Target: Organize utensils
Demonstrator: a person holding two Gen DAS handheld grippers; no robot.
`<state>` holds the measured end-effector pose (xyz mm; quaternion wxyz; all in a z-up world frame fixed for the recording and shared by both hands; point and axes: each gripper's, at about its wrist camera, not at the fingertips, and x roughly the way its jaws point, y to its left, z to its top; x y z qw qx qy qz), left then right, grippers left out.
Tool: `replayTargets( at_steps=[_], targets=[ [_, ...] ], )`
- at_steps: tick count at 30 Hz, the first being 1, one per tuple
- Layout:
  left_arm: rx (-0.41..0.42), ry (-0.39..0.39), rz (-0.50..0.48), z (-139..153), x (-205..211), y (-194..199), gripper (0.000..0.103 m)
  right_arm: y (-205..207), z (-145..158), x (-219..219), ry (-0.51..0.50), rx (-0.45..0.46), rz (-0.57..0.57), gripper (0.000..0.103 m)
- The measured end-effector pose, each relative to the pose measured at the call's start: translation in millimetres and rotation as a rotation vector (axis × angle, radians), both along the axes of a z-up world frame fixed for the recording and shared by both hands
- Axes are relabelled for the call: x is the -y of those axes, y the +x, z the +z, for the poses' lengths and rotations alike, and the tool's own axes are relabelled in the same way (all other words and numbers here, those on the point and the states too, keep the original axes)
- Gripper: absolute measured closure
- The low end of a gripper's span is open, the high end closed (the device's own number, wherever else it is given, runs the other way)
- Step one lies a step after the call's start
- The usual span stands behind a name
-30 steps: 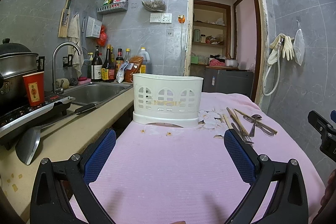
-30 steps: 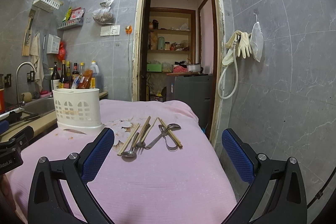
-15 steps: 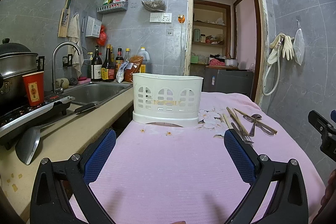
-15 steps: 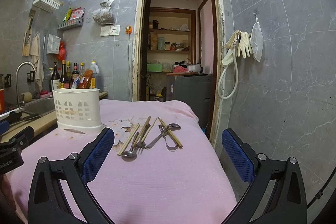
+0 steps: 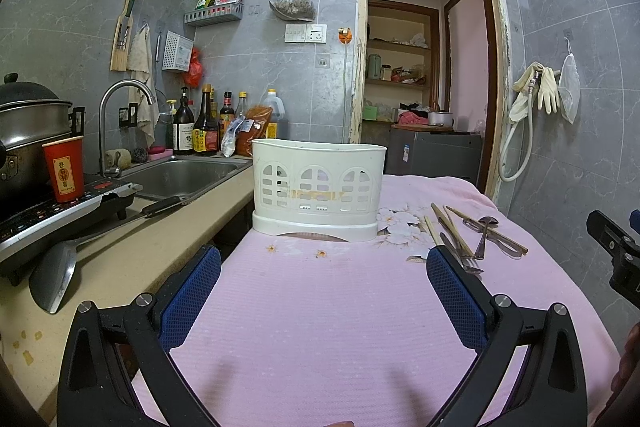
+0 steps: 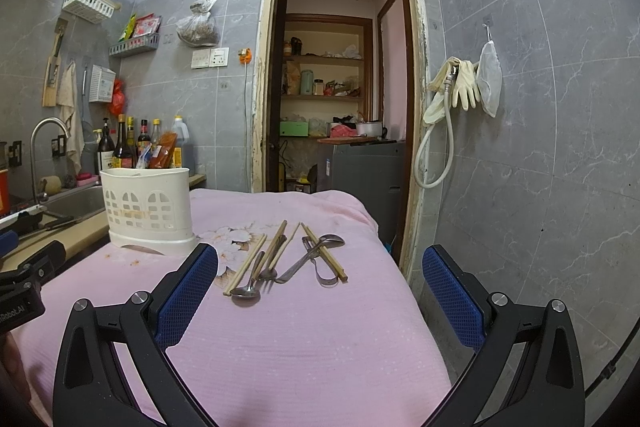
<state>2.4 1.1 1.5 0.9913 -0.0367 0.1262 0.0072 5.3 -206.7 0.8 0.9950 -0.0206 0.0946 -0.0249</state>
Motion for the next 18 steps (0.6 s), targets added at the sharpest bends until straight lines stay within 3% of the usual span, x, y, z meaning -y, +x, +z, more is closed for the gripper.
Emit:
replayTargets(
  at_steps=[18],
  targets=[
    [0.001,0.025,0.001,2.7,3.3,6.1,0.002,2.5,0.3,1.1,-0.001,-0.016,0.008,0.000]
  ],
)
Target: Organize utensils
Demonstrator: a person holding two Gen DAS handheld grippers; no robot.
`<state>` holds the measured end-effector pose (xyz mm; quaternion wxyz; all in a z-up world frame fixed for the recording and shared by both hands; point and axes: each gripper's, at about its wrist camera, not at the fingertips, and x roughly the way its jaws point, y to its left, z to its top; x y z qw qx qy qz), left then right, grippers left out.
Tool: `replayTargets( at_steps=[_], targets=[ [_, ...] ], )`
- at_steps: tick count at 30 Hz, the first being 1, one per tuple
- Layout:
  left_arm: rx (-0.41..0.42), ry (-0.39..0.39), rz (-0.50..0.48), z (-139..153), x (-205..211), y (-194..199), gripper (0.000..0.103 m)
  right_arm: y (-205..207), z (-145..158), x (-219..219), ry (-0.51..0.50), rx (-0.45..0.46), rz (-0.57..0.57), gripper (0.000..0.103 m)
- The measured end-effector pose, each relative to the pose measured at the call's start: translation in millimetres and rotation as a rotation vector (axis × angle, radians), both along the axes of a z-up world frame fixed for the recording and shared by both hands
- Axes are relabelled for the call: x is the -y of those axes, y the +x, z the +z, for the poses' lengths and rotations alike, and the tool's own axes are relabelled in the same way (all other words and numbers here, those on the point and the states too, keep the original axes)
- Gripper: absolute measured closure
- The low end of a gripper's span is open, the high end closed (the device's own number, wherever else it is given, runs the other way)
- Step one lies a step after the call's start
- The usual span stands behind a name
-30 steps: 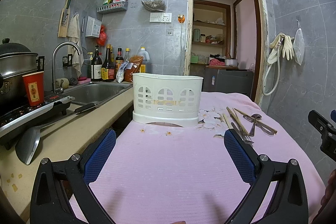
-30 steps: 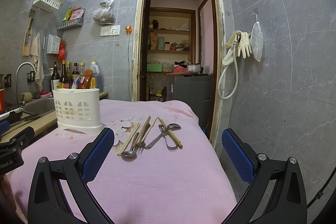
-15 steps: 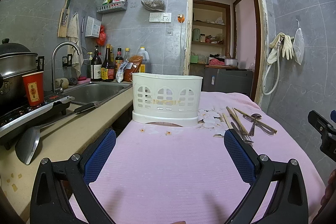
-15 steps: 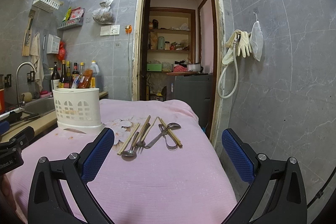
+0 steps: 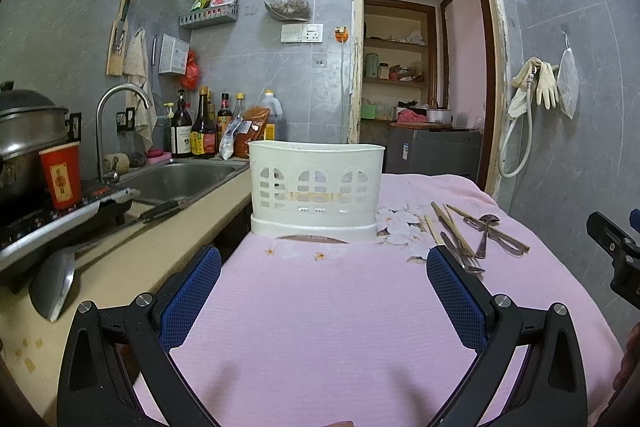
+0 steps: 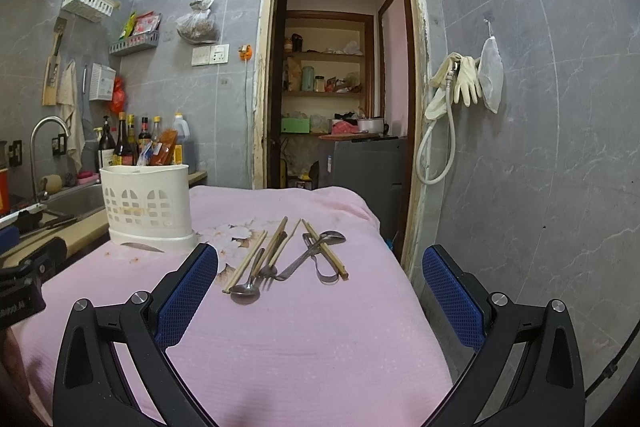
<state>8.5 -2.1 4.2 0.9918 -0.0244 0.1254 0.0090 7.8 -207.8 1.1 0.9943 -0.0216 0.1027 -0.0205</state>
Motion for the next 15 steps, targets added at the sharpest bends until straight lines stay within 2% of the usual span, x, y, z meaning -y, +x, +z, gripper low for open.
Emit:
replayTargets(
  at_steps=[10,15],
  targets=[
    [-0.038,0.032,-0.093,21,11,51,0.002,34,11,15,-0.049,-0.031,0.034,0.000],
    [-0.114,0.049,-0.142,28,21,82,0.002,63,16,28,-0.050,-0.087,0.090,0.000]
  ],
)
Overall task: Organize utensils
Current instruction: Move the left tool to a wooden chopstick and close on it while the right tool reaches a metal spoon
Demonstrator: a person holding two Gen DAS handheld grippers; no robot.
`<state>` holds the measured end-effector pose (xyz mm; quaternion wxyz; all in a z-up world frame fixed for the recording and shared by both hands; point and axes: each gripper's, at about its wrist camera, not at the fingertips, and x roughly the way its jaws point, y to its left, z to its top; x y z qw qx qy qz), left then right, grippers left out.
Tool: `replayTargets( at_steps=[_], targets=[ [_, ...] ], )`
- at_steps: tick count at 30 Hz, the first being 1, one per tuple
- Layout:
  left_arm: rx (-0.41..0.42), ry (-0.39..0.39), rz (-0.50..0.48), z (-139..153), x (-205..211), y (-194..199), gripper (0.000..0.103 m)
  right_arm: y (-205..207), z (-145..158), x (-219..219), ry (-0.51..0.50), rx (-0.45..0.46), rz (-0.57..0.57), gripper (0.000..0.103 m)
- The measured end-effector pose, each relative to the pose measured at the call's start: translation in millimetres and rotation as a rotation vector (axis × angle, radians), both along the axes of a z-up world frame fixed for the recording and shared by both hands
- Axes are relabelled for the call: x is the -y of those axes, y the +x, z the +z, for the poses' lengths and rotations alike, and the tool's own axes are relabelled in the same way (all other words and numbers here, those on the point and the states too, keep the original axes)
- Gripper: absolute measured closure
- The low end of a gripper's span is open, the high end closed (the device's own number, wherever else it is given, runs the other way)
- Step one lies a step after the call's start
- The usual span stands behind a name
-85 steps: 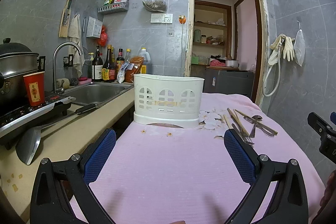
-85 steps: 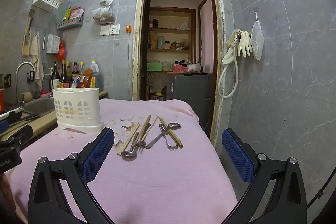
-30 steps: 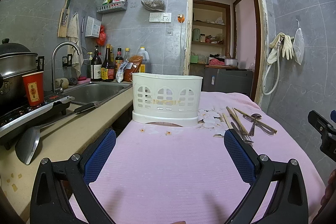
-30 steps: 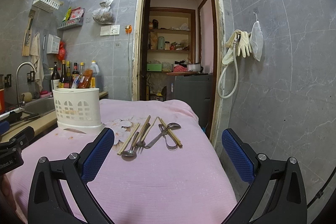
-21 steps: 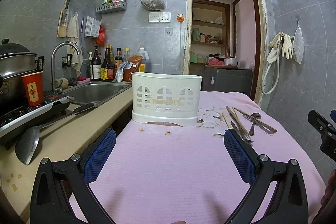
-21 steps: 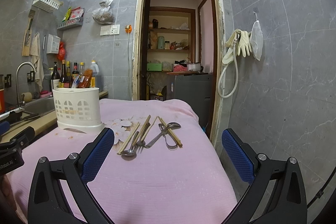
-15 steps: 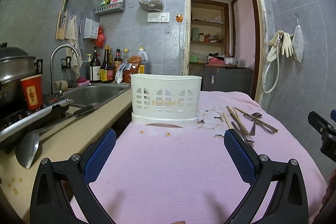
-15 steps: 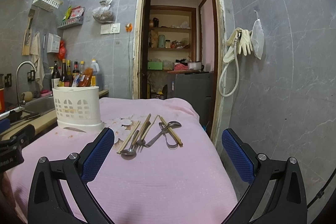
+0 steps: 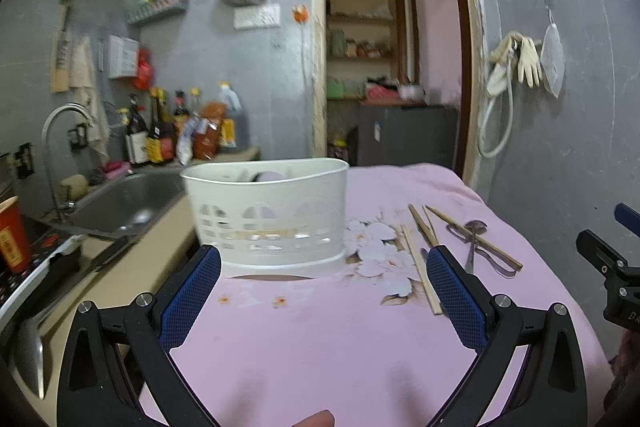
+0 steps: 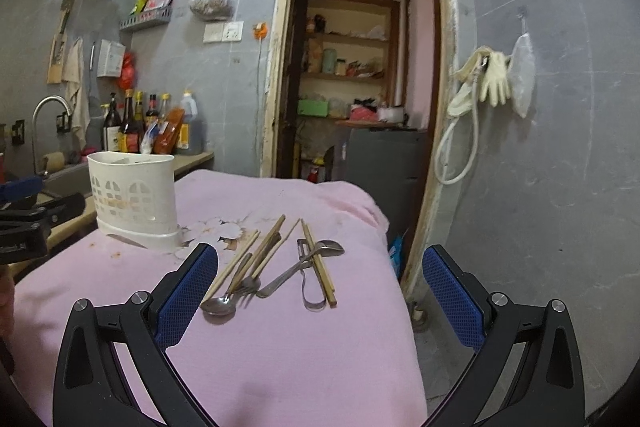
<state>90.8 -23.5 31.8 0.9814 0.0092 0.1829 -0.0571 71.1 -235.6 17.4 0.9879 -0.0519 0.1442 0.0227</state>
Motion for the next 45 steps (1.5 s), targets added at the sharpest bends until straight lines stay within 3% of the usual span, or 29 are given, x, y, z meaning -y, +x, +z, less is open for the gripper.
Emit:
replayTargets(
  at_steps=[11,15,19,25,28,33,42,45],
  targets=[
    [-0.177,0.091,-0.149,-9,38,77,0.002,80,1,26,-0.033,-0.141,0.052,0.000],
    [-0.248,0.098,-0.213,-21,53,104,0.004,111,-7,39,-0.002,-0.224,0.079,0.000],
    [-0.326,0.115,-0.267,-36,67,132,0.024,138,-16,46,0.019,-0.300,0.101,0.002],
    [-0.471,0.100,-0.338,-64,77,171,0.060,176,-33,48,0.067,-0.430,0.146,0.023],
    [-0.535,0.084,-0.346,-76,75,191,0.073,194,-40,48,0.080,-0.493,0.157,0.033],
    [-0.623,0.033,-0.378,-90,72,214,0.077,220,-50,54,0.127,-0.596,0.153,0.044],
    [-0.683,-0.023,-0.427,-94,70,232,0.082,245,-65,51,0.175,-0.701,0.187,0.050],
    [-0.694,-0.037,-0.431,-94,68,232,0.094,247,-66,51,0.181,-0.702,0.179,0.055]
  ],
)
